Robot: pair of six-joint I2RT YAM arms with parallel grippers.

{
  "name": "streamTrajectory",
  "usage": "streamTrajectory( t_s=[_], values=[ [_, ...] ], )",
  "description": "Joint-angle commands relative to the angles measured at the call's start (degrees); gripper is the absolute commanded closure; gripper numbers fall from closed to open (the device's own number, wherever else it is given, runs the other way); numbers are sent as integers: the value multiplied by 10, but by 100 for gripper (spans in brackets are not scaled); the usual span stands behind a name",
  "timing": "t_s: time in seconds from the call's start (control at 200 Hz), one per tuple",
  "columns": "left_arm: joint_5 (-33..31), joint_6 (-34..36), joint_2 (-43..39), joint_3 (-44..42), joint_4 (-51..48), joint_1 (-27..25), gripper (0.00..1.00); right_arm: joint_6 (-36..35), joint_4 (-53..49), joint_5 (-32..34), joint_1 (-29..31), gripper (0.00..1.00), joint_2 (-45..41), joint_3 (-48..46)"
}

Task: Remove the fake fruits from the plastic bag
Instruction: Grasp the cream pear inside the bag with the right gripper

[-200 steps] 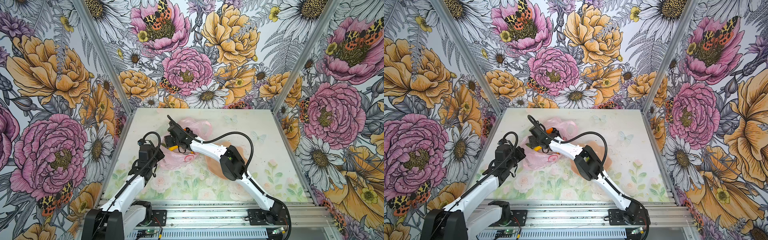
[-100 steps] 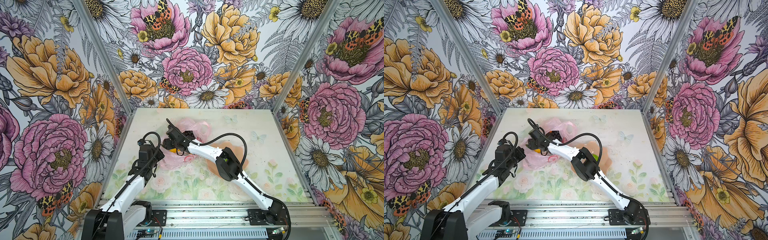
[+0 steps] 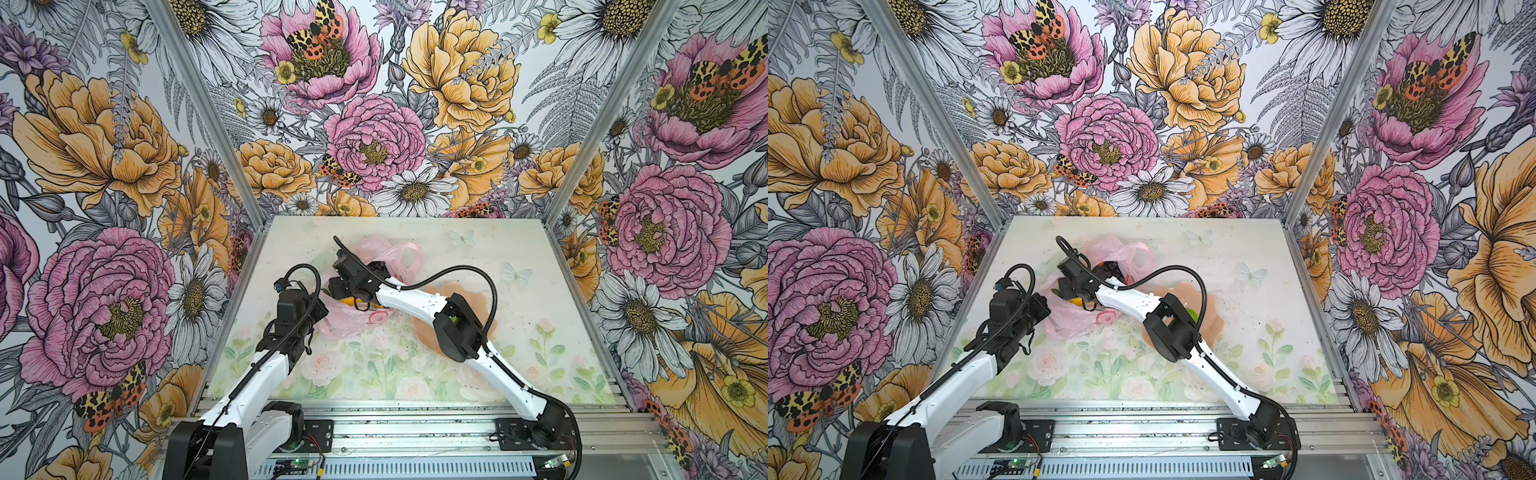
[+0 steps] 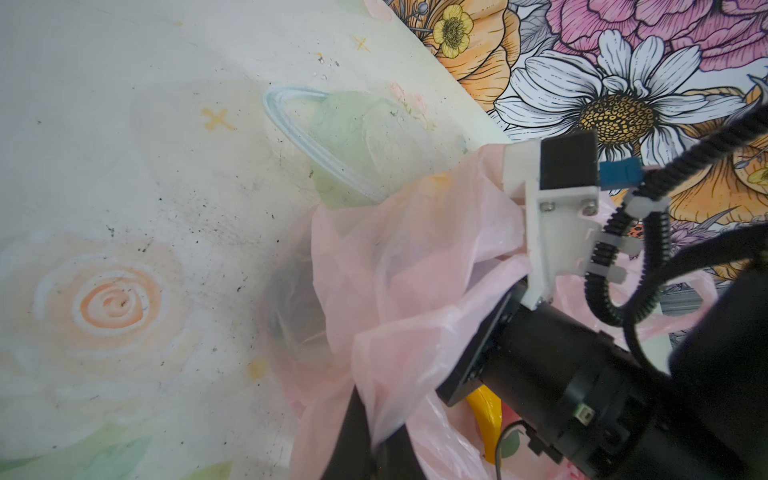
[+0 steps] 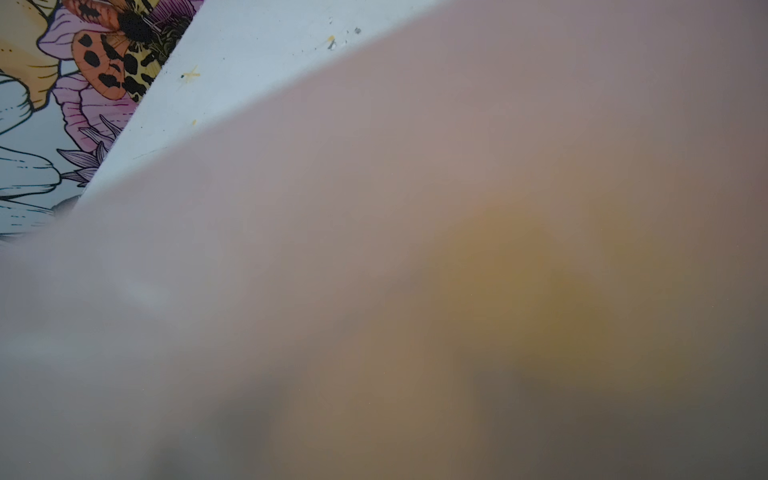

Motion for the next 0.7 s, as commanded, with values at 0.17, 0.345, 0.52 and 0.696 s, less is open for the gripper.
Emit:
streamTrajectory(
  t_s=[0.17,0.345,0.52,0.696],
  values=[
    [-19,4,10,-2,7,1,100,-12,0,4,4,40,-117,-69],
    [-16,5,15,-1,10,1,100,-14,1,17,5,40,-164,-130],
    [-15,5,22,-1,12,2,100,-20,3,23,4,40,-215,-192],
    [-21,7,25,-3,14,3,100,-26,10,32,4,40,-265,-257]
  ],
)
